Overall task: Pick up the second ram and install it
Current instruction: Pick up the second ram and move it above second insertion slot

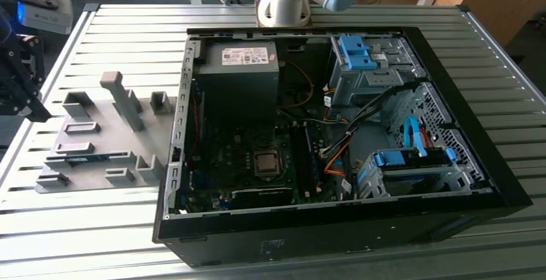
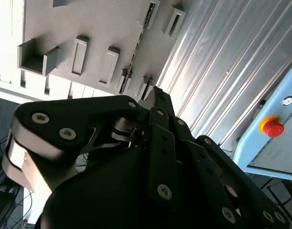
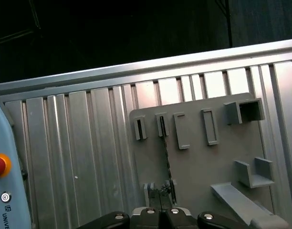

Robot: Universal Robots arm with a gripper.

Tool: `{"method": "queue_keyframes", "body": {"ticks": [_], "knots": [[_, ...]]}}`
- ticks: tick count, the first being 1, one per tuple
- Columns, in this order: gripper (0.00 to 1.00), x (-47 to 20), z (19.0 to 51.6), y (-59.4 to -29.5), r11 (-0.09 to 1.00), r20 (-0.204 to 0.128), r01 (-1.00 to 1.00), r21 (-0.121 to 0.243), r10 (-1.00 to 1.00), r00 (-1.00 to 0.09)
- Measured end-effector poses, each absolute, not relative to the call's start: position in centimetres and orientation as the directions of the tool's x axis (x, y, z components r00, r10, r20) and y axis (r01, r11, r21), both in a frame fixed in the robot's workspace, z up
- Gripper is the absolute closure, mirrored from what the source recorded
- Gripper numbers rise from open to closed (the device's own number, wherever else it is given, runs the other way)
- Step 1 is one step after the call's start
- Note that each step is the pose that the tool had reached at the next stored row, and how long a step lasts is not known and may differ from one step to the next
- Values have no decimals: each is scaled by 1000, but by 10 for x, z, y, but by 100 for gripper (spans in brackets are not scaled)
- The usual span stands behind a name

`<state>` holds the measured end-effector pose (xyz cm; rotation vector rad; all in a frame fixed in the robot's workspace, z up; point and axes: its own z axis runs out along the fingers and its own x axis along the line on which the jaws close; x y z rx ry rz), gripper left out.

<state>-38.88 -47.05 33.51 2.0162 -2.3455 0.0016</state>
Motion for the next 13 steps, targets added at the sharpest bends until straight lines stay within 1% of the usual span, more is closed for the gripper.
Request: {"method": "queue_keyframes", "body": {"ticks": [13], "knots": [[89,-389,335,-471,138,37,-990,31,-990,-137]]}}
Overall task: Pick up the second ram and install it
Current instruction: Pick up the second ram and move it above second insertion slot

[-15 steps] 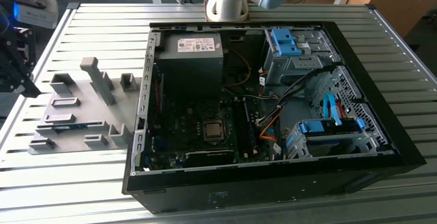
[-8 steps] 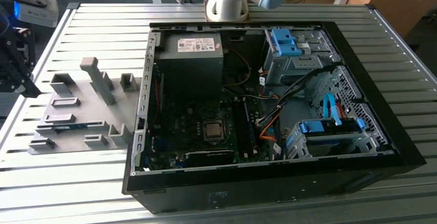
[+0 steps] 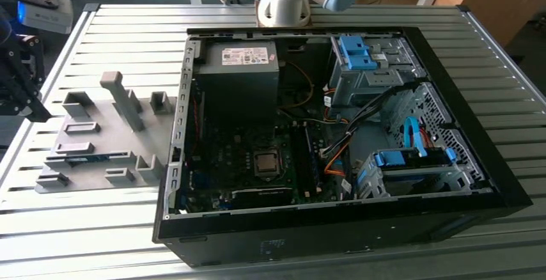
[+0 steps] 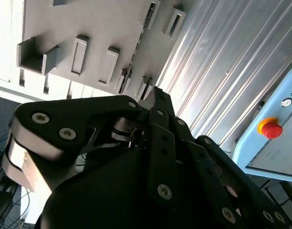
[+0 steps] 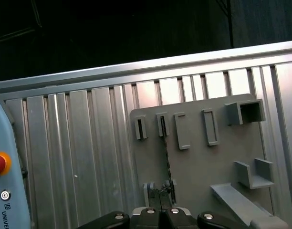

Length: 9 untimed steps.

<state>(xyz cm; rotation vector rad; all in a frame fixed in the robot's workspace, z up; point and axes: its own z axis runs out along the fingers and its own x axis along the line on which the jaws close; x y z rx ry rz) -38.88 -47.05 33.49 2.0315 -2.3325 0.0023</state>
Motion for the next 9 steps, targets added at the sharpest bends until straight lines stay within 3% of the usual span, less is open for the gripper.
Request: {"method": "queue_keyframes", "body": {"ticks": [4,9], "knots": [[89,-389,334,-471,111,35,-993,31,-993,-110],[89,-393,332,-475,109,-22,-993,34,-994,-110]]}}
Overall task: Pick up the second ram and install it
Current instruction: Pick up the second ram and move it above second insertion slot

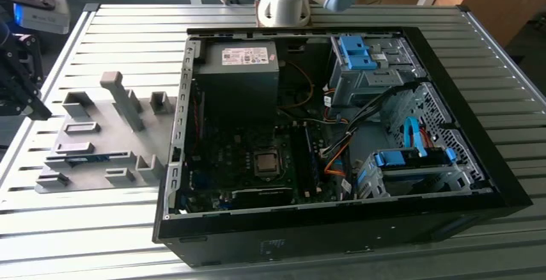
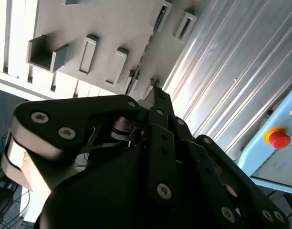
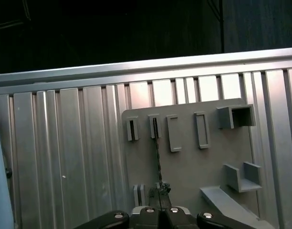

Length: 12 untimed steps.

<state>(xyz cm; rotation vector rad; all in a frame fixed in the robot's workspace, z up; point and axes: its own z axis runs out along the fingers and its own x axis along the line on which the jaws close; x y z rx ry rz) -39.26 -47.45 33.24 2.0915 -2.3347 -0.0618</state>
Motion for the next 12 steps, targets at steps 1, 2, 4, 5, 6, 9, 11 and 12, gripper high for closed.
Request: {"method": "queue_keyframes", "body": {"ticks": [1,2,4,5,6,9,11,12], "knots": [[89,-393,332,-475,109,-37,-993,35,-993,-110],[89,-394,332,-476,108,-54,-993,37,-993,-110],[89,-394,332,-477,107,-81,-993,40,-991,-110],[89,-394,331,-478,107,-86,-993,40,-990,-110],[89,-394,331,-478,107,-86,-993,40,-990,-110],[89,-394,331,-478,107,-86,-993,40,-990,-110],[89,-394,331,-478,107,-83,-993,40,-990,-110],[89,-394,331,-478,107,-78,-993,39,-991,-110]]}}
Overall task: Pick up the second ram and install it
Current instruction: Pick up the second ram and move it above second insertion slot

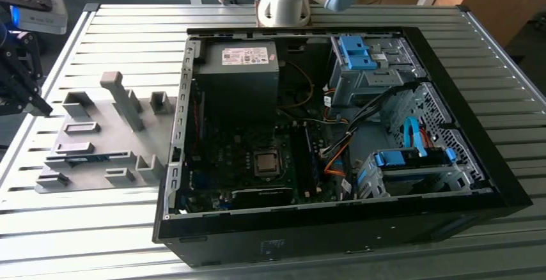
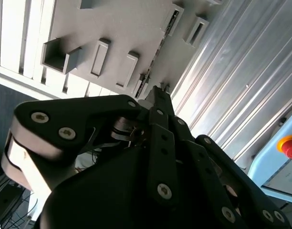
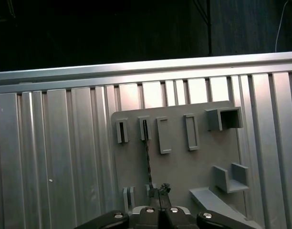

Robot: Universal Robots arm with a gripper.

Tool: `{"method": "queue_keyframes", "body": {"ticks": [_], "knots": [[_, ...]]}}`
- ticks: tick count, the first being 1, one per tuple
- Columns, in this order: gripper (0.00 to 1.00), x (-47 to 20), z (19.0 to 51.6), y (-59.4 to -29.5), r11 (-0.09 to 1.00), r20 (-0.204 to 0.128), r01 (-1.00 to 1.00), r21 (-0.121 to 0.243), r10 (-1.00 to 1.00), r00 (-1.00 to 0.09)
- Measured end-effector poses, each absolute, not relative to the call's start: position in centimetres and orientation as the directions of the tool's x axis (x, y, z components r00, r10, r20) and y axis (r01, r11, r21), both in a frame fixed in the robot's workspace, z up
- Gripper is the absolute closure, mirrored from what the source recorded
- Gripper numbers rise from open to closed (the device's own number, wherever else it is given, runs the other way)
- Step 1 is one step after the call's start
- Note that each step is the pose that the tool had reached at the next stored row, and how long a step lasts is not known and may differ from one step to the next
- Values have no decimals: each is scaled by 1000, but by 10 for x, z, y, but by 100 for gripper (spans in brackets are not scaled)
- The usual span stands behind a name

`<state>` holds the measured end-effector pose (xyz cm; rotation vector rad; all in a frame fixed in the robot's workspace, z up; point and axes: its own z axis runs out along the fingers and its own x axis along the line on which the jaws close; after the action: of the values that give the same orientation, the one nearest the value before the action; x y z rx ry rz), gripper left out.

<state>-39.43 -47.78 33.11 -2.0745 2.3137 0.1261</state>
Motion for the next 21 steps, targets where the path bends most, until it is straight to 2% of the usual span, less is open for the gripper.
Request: {"method": "queue_keyframes", "body": {"ticks": [2,16,19,20,21], "knots": [[89,-394,331,-478,108,-61,-993,38,-992,-110],[89,-394,331,-478,108,-57,-993,37,-992,-110],[84,-394,331,-478,108,-56,-993,37,-992,-110],[77,-394,331,-478,108,-56,-993,37,-992,-110],[77,-394,331,-478,108,-56,-993,37,-992,-110]]}}
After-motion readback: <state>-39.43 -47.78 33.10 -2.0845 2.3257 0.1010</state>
